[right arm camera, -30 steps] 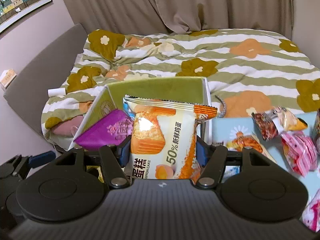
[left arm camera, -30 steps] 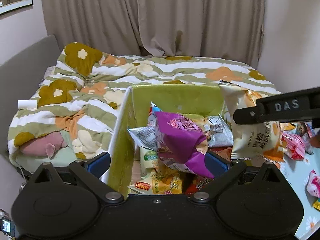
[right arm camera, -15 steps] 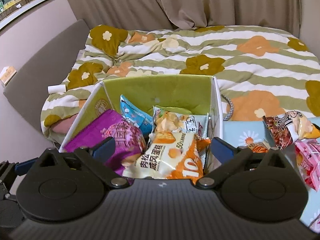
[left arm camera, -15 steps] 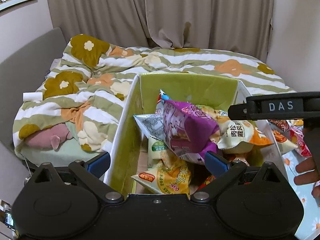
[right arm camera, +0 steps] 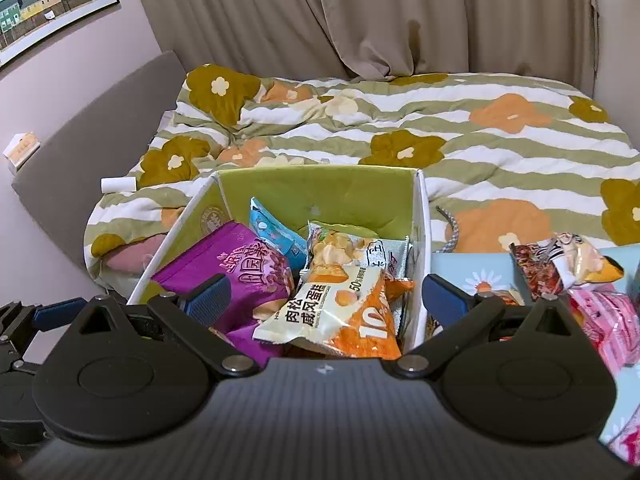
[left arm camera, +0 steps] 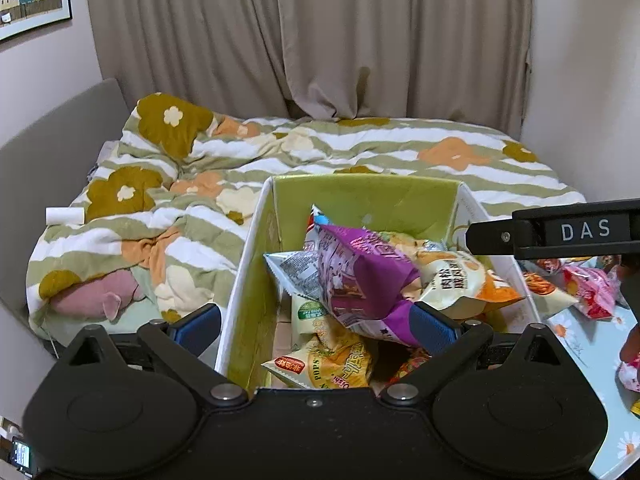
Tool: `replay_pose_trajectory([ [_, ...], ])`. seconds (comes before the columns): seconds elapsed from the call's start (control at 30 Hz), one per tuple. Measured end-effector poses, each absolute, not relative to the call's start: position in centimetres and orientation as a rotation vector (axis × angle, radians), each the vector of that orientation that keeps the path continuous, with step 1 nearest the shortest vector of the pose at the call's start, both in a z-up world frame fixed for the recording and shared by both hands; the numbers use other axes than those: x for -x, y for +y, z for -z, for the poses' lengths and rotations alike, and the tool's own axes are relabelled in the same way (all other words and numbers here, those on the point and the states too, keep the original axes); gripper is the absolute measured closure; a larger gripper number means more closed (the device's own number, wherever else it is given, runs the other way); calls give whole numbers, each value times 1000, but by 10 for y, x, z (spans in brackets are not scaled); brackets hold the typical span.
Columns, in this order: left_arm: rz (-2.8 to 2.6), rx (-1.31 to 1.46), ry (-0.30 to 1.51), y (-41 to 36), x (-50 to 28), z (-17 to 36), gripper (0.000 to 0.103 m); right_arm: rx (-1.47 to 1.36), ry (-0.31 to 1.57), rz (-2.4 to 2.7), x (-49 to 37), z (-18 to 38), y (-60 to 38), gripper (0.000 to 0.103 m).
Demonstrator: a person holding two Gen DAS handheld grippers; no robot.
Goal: Organize snacks
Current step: 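Grasp a pink bag with the left tool while the right tool grasps a blue-red bag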
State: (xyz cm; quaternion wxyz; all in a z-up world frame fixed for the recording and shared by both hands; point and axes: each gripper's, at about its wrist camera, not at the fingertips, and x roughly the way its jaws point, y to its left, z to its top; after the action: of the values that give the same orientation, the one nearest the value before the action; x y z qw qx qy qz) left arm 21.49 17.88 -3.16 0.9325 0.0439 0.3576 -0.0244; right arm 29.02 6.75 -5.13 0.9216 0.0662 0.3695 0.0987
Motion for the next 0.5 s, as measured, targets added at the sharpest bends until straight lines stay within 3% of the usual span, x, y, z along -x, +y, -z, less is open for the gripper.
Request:
replay_pose_trajectory([
  [0.5, 269, -96, 677, 136, -194, 12, 1, -140, 686, -14, -220, 11, 26, 0],
])
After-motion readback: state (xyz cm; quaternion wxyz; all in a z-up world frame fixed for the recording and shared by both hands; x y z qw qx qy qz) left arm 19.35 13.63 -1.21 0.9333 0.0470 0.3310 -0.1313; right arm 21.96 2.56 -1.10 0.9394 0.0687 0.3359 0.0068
